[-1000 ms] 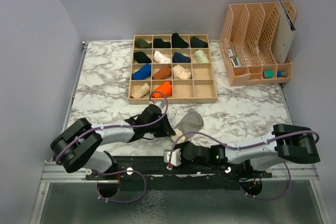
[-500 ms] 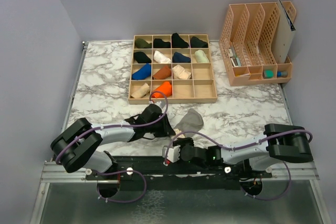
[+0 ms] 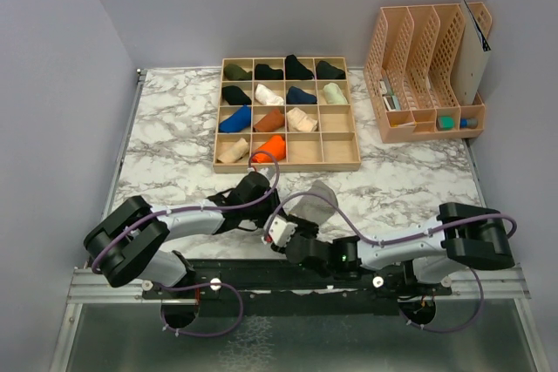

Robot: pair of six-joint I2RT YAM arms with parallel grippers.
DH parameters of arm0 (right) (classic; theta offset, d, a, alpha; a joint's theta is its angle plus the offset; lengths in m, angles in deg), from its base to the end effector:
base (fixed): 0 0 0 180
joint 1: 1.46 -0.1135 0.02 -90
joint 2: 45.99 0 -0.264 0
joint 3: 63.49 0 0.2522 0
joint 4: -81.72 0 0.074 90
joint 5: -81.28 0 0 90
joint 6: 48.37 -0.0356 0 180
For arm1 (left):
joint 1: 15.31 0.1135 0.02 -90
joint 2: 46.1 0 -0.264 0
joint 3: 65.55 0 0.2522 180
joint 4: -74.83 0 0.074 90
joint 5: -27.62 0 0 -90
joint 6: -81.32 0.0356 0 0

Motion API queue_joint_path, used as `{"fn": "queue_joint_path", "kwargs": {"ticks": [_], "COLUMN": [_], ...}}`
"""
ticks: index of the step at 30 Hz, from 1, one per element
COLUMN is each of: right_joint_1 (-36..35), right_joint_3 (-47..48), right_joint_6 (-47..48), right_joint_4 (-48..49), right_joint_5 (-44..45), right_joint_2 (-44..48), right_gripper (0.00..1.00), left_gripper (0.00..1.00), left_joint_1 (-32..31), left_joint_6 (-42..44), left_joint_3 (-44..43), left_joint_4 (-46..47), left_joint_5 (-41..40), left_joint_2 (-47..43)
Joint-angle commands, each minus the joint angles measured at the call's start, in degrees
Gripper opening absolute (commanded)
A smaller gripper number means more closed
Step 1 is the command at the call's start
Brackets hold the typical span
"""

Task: Roll the underwear
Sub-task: Roll the underwear to the center of the board.

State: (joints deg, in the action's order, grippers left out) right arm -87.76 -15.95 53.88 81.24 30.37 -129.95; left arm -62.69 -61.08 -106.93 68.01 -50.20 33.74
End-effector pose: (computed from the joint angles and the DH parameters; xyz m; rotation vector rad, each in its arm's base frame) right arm 0.0402 0.2744 0.1653 -1.2998 1.5927 0.0353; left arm 0.1620 -0.1872 0.1392 0.0001 2.6173 -1.0023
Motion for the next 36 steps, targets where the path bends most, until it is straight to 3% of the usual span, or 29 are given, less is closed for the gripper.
{"fn": "queue_joint_path", "kwargs": {"ticks": [1, 3, 5, 7, 9, 14, 19, 24, 28, 36], "right_joint_1": [-0.36, -0.27, -0.23, 0.03, 1.72, 10.87, 18.02, 22.65, 29.71, 35.56], "right_joint_3": [3.52, 4.97, 3.86, 0.92, -2.83, -10.9, -14.51, -12.65, -12.21, 2.37], "right_joint_6": [-28.62, -54.71, -75.41, -84.62, -88.08, -85.58, -82.02, -80.99, -79.68, -69.9], "right_joint_4": [-10.86, -25.94, -35.91, -37.57, -34.11, -22.77, -10.79, -2.99, 5.74, 3.27], "right_joint_5": [11.7, 17.68, 17.89, 15.56, 10.9, -2.79, -15.55, -26.16, -36.1, -48.92], "right_joint_2": [2.18, 3.93, 6.26, 9.66, 13.86, 23.48, 24.79, 17.25, 9.77, -6.93], "right_gripper": [0.56, 0.62, 0.64, 0.69, 0.72, 0.73, 0.75, 0.79, 0.79, 0.82], "left_gripper": [0.22, 0.15, 0.1, 0.03, 0.0, 0.0, 0.0, 0.0, 0.0, 0.0], "left_joint_1": [-0.2, -0.18, -0.18, -0.22, -0.2, -0.1, 0.37, 1.04, 1.07, -0.91], "left_joint_6": [1.0, 0.7, 1.05, 1.99, 2.37, 0.32, -5.82, -14.72, -18.55, -19.27], "left_joint_3": [0.55, 1.43, 2.17, 2.63, 3.01, 4.06, 5.6, 9.76, 12.97, 12.06], "left_joint_4": [-6.35, -5.27, -3.62, -2.38, -2.45, -6.31, -15.0, -22.63, -25.76, -28.33], "left_joint_5": [-2.22, -2.77, -2.32, -2.02, -2.52, -8.28, -18.15, -24.49, -25.17, -22.25], "left_joint_2": [-0.71, -1.88, -2.84, -3.64, -4.54, -9.01, -17.01, -25.91, -32.36, -32.07]}}
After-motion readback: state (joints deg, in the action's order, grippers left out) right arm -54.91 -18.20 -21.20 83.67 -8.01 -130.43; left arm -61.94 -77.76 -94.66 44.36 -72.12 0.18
